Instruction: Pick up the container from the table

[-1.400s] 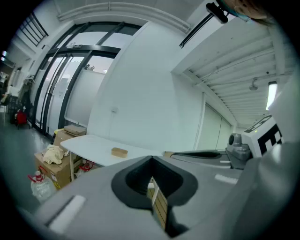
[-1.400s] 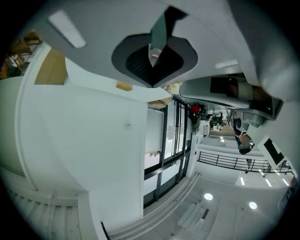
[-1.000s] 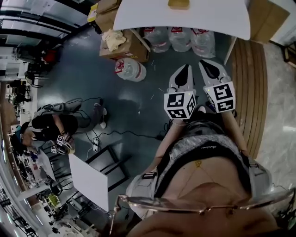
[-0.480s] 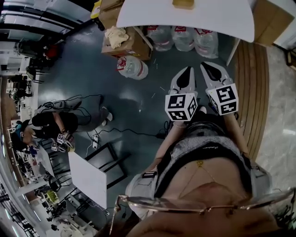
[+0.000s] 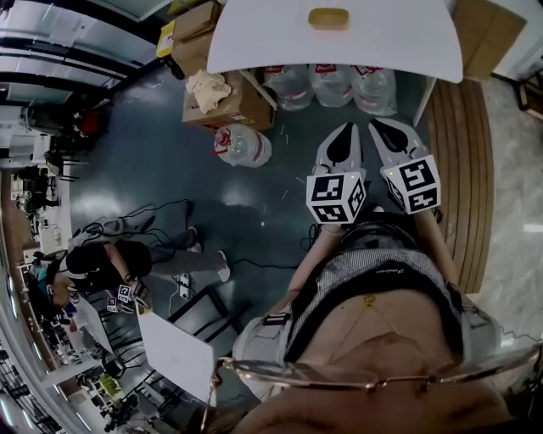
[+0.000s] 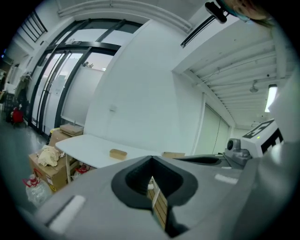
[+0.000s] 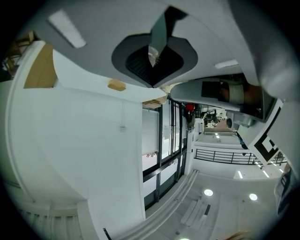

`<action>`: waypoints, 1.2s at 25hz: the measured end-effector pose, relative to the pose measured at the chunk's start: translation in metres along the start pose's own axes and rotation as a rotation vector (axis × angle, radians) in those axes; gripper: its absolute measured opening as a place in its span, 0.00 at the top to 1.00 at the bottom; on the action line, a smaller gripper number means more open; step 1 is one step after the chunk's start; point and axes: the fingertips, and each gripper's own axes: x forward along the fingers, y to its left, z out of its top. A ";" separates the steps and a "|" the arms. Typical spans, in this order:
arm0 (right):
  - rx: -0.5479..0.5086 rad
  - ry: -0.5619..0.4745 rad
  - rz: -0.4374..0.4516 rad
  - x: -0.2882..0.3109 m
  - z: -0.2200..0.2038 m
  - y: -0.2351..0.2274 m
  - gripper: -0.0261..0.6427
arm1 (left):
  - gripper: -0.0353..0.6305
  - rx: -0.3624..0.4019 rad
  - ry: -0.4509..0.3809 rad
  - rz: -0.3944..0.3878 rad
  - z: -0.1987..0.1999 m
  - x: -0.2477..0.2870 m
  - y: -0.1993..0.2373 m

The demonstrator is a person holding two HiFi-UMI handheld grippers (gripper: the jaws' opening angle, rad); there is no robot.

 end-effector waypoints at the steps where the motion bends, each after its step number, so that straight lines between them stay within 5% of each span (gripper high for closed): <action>1: -0.001 0.001 -0.008 0.007 0.003 -0.003 0.92 | 0.95 0.003 -0.002 -0.010 0.004 0.005 0.004; 30: 0.020 0.017 -0.109 0.129 0.032 -0.002 0.92 | 0.95 -0.043 0.019 -0.067 0.033 0.055 0.124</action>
